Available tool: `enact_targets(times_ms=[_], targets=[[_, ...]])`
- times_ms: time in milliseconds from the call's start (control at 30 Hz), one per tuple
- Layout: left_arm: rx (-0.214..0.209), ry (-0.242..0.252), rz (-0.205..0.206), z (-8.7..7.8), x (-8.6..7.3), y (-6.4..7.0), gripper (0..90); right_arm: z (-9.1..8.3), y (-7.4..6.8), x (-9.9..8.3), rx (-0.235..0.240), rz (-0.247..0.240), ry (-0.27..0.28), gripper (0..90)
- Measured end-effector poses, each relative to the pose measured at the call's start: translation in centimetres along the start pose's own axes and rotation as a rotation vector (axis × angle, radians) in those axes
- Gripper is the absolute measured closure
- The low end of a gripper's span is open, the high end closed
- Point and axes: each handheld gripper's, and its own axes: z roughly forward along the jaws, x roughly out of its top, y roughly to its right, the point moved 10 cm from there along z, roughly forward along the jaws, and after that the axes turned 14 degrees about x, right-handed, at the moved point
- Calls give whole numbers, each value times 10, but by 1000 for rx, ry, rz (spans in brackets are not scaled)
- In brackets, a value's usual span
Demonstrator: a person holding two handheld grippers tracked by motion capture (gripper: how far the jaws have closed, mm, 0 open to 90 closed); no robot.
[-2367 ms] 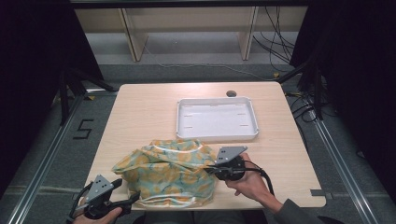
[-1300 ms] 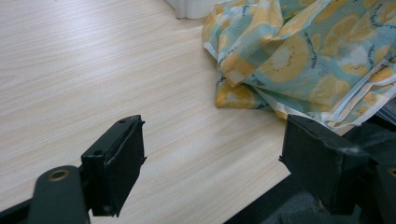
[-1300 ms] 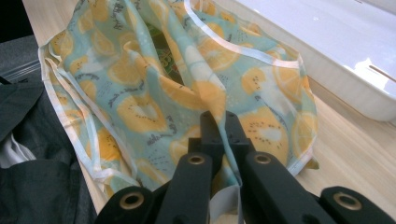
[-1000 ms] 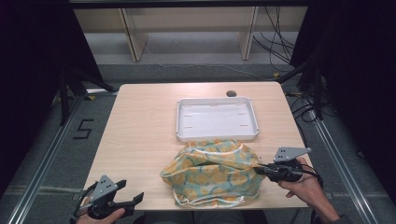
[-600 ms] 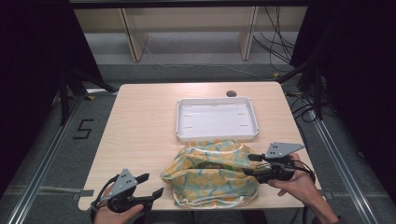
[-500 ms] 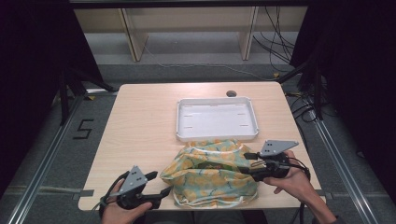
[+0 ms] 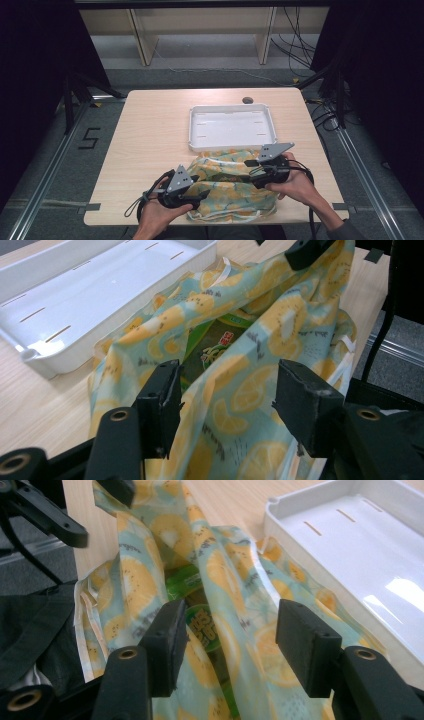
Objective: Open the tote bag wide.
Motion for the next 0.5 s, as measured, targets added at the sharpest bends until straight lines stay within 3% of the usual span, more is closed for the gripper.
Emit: enact_targets(times_ms=[267,400,467,500], targets=[[-49,-48,-4,23,-2,5,513,25,5,2,21,-5,-83,525],[-67,-57,23,26,-4,8,725,34,8,1,25,12,-103,628],[-71,-60,70,23,-8,11,805,37,11,-1,14,11,-121,733],[-74,-57,88,22,-9,13,835,38,13,-2,23,-13,-143,788]])
